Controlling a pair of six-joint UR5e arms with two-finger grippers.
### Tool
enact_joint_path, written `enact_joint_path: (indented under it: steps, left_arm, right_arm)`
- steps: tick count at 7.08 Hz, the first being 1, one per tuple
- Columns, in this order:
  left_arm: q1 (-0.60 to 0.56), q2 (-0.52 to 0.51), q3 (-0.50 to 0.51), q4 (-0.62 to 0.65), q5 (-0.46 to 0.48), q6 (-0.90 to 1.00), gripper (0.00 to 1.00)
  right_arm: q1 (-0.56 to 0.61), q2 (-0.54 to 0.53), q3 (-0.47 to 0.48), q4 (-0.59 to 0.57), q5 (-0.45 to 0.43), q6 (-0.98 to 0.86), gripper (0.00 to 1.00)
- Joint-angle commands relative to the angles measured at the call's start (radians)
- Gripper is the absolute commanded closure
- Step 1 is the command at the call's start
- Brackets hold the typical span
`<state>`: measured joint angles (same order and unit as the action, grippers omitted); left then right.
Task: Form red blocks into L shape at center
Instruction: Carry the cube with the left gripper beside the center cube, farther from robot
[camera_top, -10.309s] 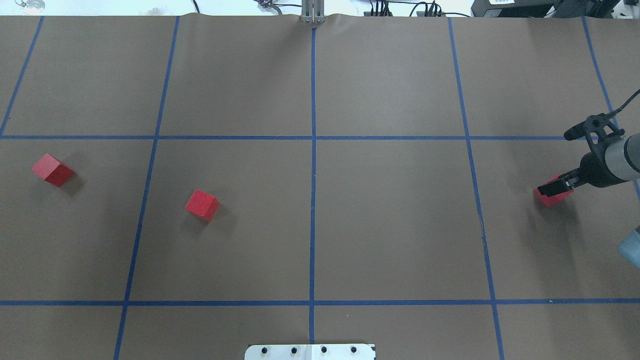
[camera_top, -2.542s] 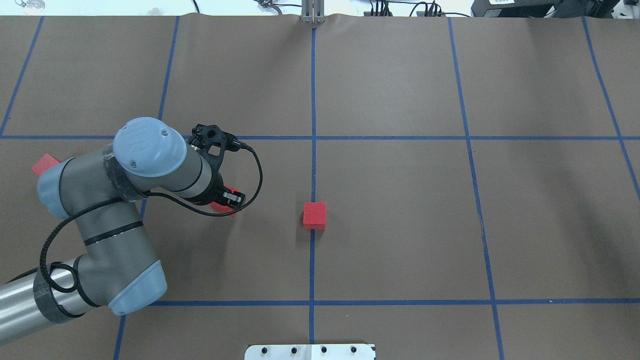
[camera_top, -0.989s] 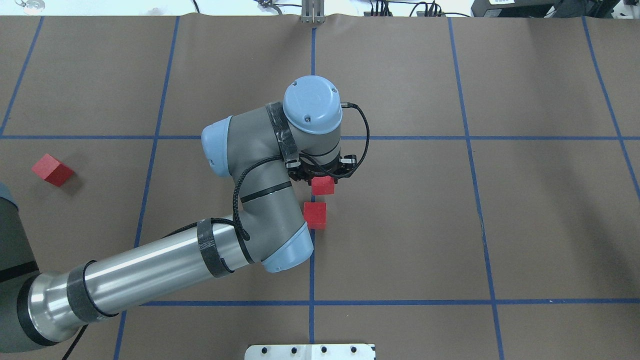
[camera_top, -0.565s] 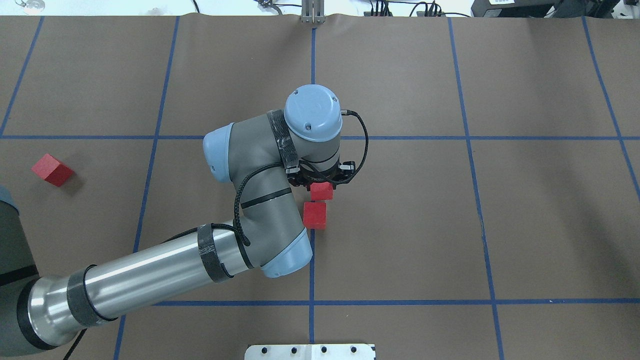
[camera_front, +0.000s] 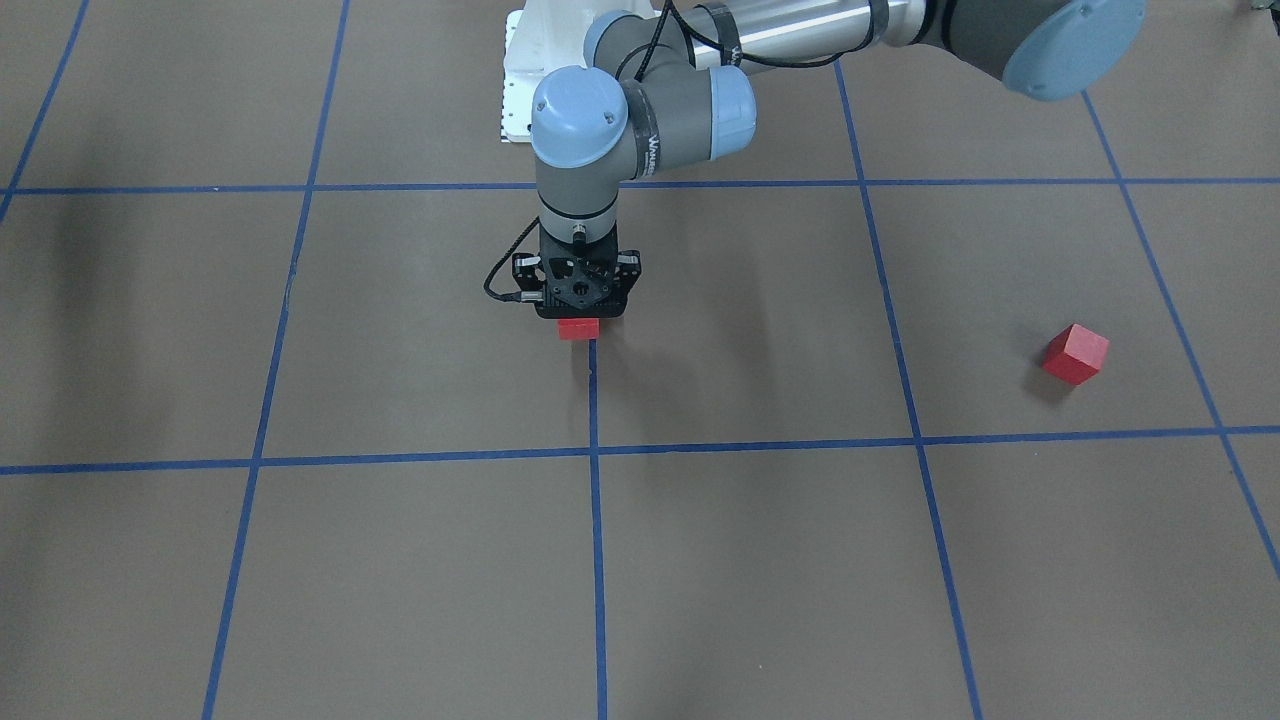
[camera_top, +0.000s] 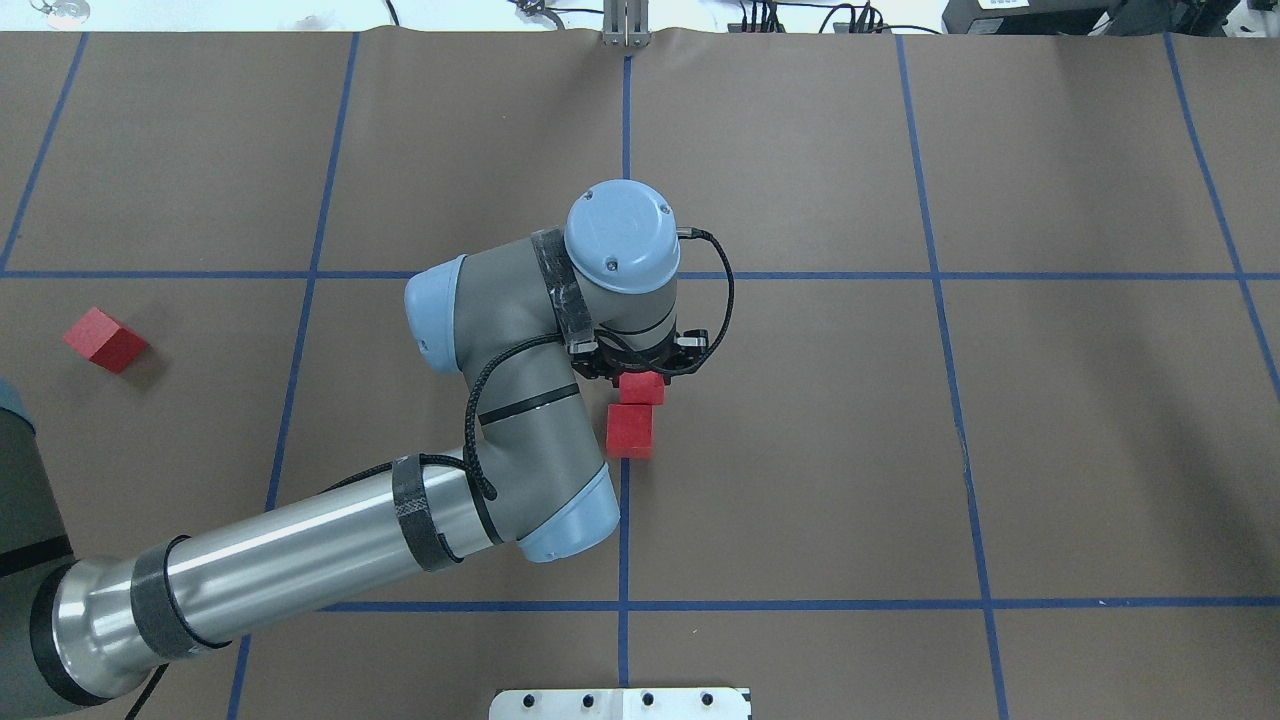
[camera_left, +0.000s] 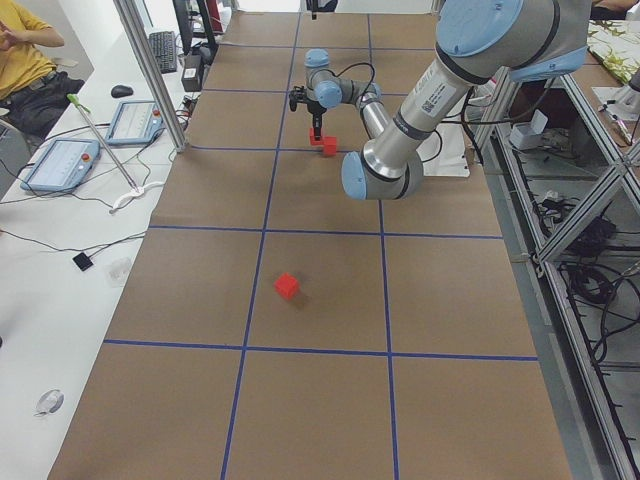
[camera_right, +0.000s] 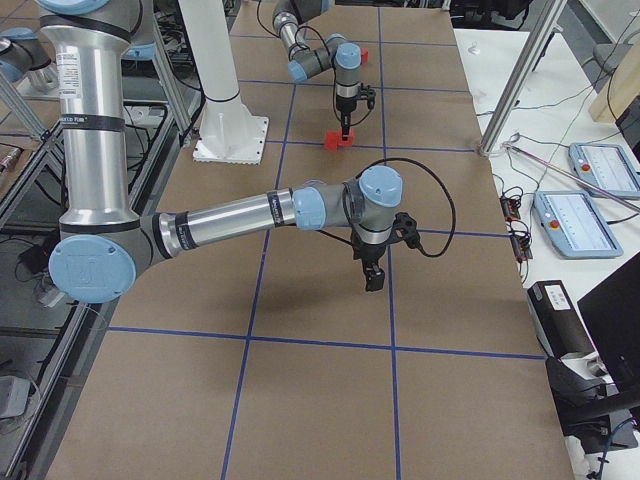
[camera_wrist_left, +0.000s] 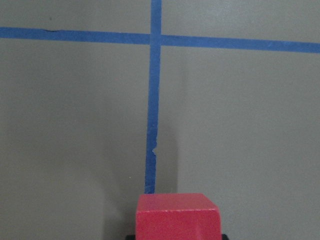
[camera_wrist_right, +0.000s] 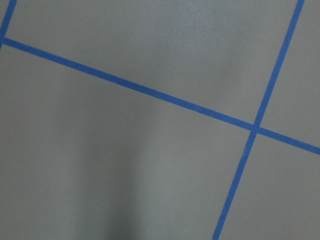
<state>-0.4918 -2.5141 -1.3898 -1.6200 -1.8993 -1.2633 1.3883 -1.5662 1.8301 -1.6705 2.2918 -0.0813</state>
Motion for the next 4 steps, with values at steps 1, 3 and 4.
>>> enact_joint_path:
  steps: [1,3,4]
  left_arm:
    - [0.007,0.020,0.000,-0.040,0.023,-0.004,0.53]
    - [0.012,0.021,0.000,-0.040,0.025,-0.004,0.53]
    - [0.012,0.027,0.000,-0.041,0.025,-0.004,0.53]
  right_arm:
    - [0.000,0.000,0.000,0.000,0.000,0.000,0.01]
    - [0.000,0.000,0.000,0.000,0.000,0.000,0.01]
    - [0.000,0.000,0.000,0.000,0.000,0.000,0.01]
